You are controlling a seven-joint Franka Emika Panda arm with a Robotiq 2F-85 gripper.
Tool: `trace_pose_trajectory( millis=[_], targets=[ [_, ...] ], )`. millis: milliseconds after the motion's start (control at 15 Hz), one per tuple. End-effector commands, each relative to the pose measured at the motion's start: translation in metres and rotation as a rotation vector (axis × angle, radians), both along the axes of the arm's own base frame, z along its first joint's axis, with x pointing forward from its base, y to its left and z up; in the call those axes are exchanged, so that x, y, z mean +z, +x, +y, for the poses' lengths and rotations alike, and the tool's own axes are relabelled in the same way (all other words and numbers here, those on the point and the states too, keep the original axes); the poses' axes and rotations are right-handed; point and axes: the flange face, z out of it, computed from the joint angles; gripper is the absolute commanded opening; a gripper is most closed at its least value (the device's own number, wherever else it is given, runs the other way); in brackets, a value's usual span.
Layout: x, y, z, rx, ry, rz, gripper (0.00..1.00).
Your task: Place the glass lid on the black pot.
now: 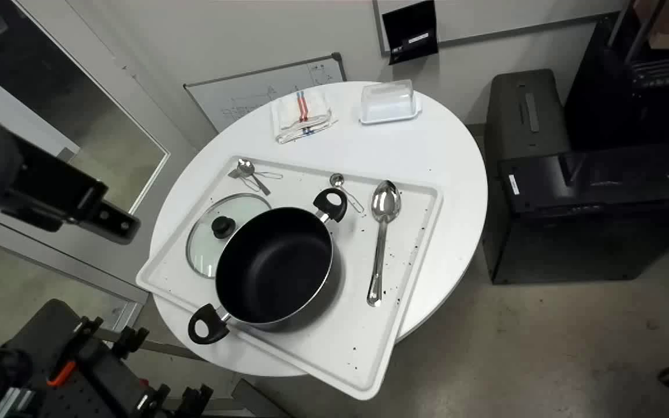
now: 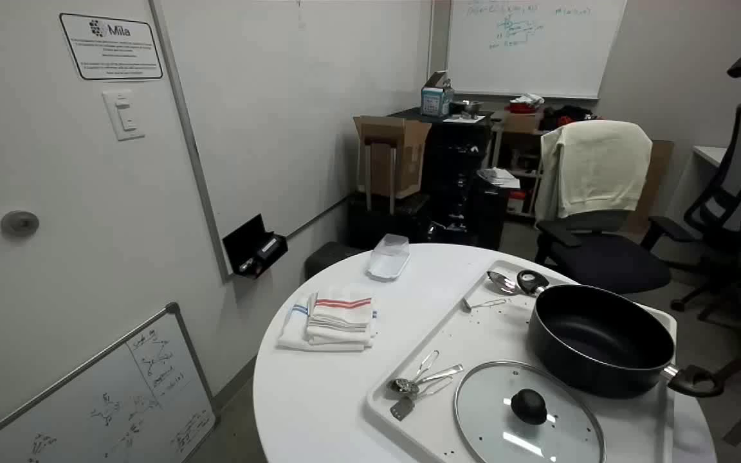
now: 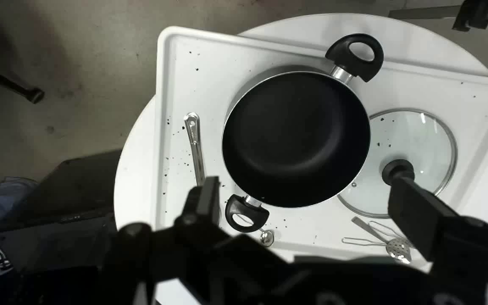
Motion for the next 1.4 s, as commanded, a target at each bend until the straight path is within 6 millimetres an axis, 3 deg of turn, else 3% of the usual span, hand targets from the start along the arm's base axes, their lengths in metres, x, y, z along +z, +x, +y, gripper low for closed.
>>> trace_pose_trajectory(
  millis=[0, 533, 1333],
  targets=[
    [0.000, 0.000, 0.000, 0.000, 0.000, 0.001, 1.00],
    [-0.002, 0.003, 0.002, 0.011, 0.003, 0.010, 1.00],
    [-0.057, 0.055, 0.071, 0.238, -0.078, 0.072, 1.00]
  ],
)
